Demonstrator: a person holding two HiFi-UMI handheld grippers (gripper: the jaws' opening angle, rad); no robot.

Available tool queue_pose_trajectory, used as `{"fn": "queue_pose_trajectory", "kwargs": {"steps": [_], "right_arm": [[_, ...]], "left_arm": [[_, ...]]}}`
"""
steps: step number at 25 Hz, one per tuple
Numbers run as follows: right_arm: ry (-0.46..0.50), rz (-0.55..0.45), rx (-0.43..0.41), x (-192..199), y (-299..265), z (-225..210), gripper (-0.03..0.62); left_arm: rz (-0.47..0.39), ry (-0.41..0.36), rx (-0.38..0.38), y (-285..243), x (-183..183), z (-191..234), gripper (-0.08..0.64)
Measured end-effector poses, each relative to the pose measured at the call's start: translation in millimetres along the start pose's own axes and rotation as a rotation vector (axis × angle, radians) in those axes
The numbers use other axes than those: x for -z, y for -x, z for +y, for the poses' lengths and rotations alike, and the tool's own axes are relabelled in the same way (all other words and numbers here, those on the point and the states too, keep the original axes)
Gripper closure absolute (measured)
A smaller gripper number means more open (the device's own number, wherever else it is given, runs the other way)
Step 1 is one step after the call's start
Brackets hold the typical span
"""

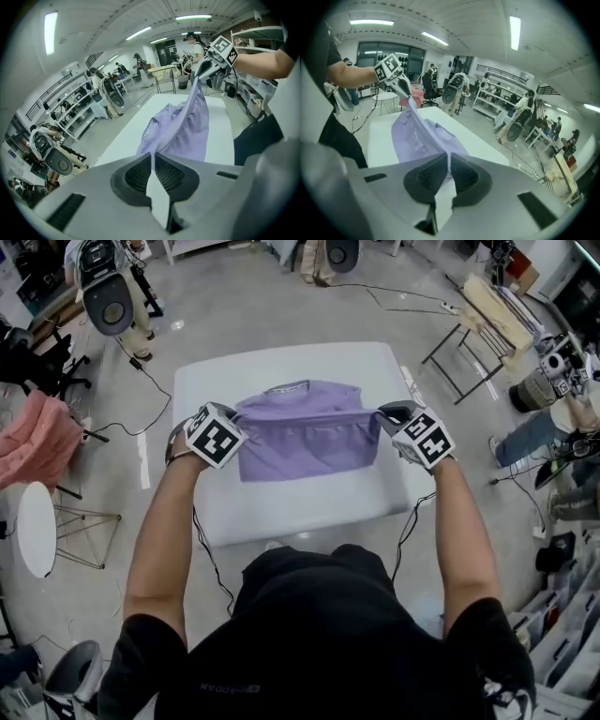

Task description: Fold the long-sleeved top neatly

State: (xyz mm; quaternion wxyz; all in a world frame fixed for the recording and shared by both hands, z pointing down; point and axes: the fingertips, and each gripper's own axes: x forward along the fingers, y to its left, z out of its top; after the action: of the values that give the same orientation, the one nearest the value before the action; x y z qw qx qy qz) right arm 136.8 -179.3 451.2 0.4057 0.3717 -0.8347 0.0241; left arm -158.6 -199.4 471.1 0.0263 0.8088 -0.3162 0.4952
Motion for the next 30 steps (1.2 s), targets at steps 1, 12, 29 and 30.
{"fn": "queue_pose_trajectory", "kwargs": {"steps": [1,12,29,30], "right_arm": [[-0.019,0.008,0.011,-0.9,-7.7,-7.3,0.566],[-0.121,0.098,-0.047,9.9,-114.6,-76.4,0.565],[-0.168,0.312,-0.100,56.6,-246.9,-93.7,0.563],[-0.175,0.310,-0.101,59.2,-249.5,-93.8,0.563]], "left_arm": [[0.007,-0.005,0.007,-7.7,-2.5,6.9,0.534],[0.167,0.111,0.041,-101.4,2.5,48.6,0.534],[0.286,0.479,0.025,-208.5,47.4,88.1,0.534],[0.283,0.484,0.028,-210.8,46.6,88.8,0.534]]}}
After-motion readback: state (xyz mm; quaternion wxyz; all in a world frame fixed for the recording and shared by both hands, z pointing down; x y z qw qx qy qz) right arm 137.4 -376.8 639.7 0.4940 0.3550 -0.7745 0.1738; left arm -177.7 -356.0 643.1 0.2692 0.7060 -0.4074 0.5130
